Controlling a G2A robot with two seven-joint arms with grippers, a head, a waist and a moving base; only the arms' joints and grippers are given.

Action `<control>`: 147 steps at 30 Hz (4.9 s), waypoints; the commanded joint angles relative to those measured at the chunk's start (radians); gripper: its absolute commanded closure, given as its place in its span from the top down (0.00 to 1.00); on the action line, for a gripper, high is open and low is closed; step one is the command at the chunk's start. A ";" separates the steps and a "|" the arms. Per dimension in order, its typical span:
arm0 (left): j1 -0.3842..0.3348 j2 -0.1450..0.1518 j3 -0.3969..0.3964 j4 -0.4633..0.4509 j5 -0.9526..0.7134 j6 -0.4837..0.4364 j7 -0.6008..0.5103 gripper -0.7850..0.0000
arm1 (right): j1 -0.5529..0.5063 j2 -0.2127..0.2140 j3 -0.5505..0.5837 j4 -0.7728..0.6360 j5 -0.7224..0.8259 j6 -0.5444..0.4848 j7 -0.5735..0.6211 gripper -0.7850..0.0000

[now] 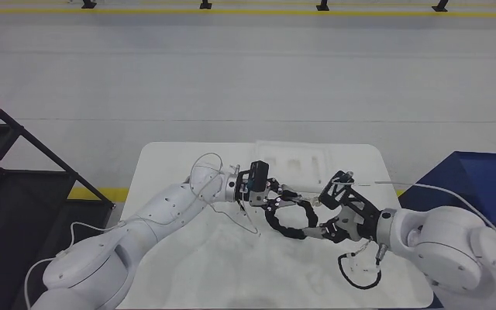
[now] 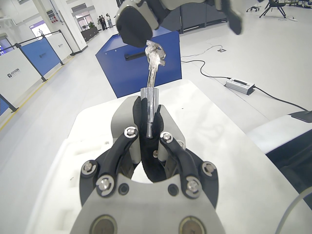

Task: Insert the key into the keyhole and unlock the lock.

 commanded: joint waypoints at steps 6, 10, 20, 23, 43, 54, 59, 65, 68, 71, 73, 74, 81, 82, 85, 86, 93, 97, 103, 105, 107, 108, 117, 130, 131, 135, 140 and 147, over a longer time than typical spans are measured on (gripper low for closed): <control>0.012 -0.018 -0.019 0.007 -0.030 -0.014 -0.044 0.00 | -0.011 -0.003 -0.050 0.014 -0.033 -0.050 -0.036 1.00; 0.019 -0.026 -0.025 0.014 -0.031 -0.020 -0.050 0.00 | -0.008 -0.006 -0.069 0.017 -0.059 -0.030 -0.068 1.00; 0.031 -0.045 -0.037 0.025 -0.012 -0.030 -0.048 0.00 | 0.009 -0.012 -0.098 0.032 -0.087 0.008 -0.079 1.00; 0.031 -0.049 -0.041 0.028 -0.003 -0.031 -0.041 0.00 | 0.019 -0.013 -0.103 0.041 -0.115 0.039 -0.050 1.00; 0.039 -0.058 -0.084 0.046 0.027 -0.033 -0.044 0.00 | 0.017 -0.011 -0.086 -0.030 -0.226 0.000 -0.057 1.00; 0.034 -0.062 -0.099 0.014 0.060 -0.050 -0.047 0.00 | 0.054 -0.023 -0.151 -0.017 -0.241 0.010 -0.064 1.00; 0.031 -0.064 -0.101 -0.001 0.072 -0.056 -0.053 0.00 | 0.070 -0.026 -0.165 -0.004 -0.239 0.018 -0.048 1.00; 0.026 -0.064 -0.101 -0.013 0.093 -0.058 -0.055 0.00 | 0.078 -0.028 -0.166 0.012 -0.221 0.012 -0.042 1.00; 0.026 -0.064 -0.102 -0.007 0.099 -0.059 -0.056 0.00 | 0.081 -0.027 -0.149 0.023 -0.217 -0.008 -0.038 1.00; 0.018 -0.061 -0.101 -0.011 0.119 -0.068 -0.065 0.00 | 0.083 -0.020 -0.116 0.029 -0.228 -0.073 -0.016 1.00; 0.012 -0.058 -0.102 -0.020 0.127 -0.078 -0.074 0.00 | 0.082 -0.015 -0.094 0.031 -0.244 -0.143 -0.016 1.00; 0.010 -0.056 -0.103 -0.025 0.129 -0.082 -0.078 0.00 | 0.082 -0.011 -0.084 0.030 -0.261 -0.191 -0.020 1.00; 0.005 -0.043 -0.109 -0.056 0.124 -0.116 -0.113 0.00 | 0.050 0.004 -0.034 0.012 -0.394 -0.439 -0.114 1.00; 0.005 -0.041 -0.110 -0.060 0.122 -0.121 -0.117 0.00 | 0.043 0.006 -0.030 0.006 -0.418 -0.460 -0.130 1.00; 0.007 -0.039 -0.110 -0.068 0.112 -0.133 -0.130 0.00 | 0.024 0.008 -0.026 -0.018 -0.505 -0.498 -0.180 1.00; 0.007 -0.038 -0.110 -0.070 0.109 -0.136 -0.132 0.00 | 0.018 0.009 -0.027 -0.025 -0.538 -0.506 -0.196 0.94; 0.010 -0.037 -0.101 -0.072 0.096 -0.140 -0.137 0.00 | -0.025 0.010 -0.042 -0.048 -0.745 -0.532 -0.314 0.50; 0.009 -0.037 -0.096 -0.069 0.087 -0.140 -0.137 0.00 | -0.048 0.010 -0.055 -0.048 -0.821 -0.540 -0.361 0.48; 0.008 -0.037 -0.090 -0.064 0.077 -0.140 -0.137 0.00 | -0.069 0.010 -0.063 -0.054 -0.908 -0.533 -0.409 0.43; 0.007 -0.037 -0.086 -0.062 0.075 -0.140 -0.137 0.00 | -0.076 0.010 -0.062 -0.056 -0.931 -0.526 -0.421 0.40; 0.006 -0.036 -0.084 -0.061 0.072 -0.140 -0.137 0.00 | -0.084 0.010 -0.061 -0.057 -0.953 -0.519 -0.429 0.38; 0.005 -0.036 -0.083 -0.060 0.071 -0.140 -0.137 0.00 | -0.088 0.010 -0.060 -0.058 -0.964 -0.518 -0.432 0.37; 0.000 -0.034 -0.078 -0.059 0.060 -0.140 -0.137 0.00 | -0.124 0.009 -0.039 -0.062 -1.005 -0.502 -0.467 0.17; -0.008 -0.040 -0.060 -0.057 0.057 -0.140 -0.137 0.00 | -0.146 -0.002 0.006 -0.037 -0.786 -0.394 -0.408 0.00; -0.009 -0.041 -0.058 -0.056 0.058 -0.140 -0.137 0.00 | -0.144 -0.004 0.007 -0.039 -0.759 -0.373 -0.388 0.00; -0.015 -0.044 -0.050 -0.052 0.068 -0.140 -0.137 0.00 | -0.130 -0.008 0.002 -0.040 -0.639 -0.330 -0.310 0.00; -0.023 -0.047 -0.045 -0.047 0.080 -0.139 -0.135 0.00 | -0.099 -0.012 -0.001 -0.031 -0.475 -0.284 -0.204 0.00; -0.028 -0.047 -0.045 -0.039 0.133 -0.106 -0.102 0.00 | -0.047 -0.018 -0.023 0.003 -0.255 -0.126 -0.035 0.00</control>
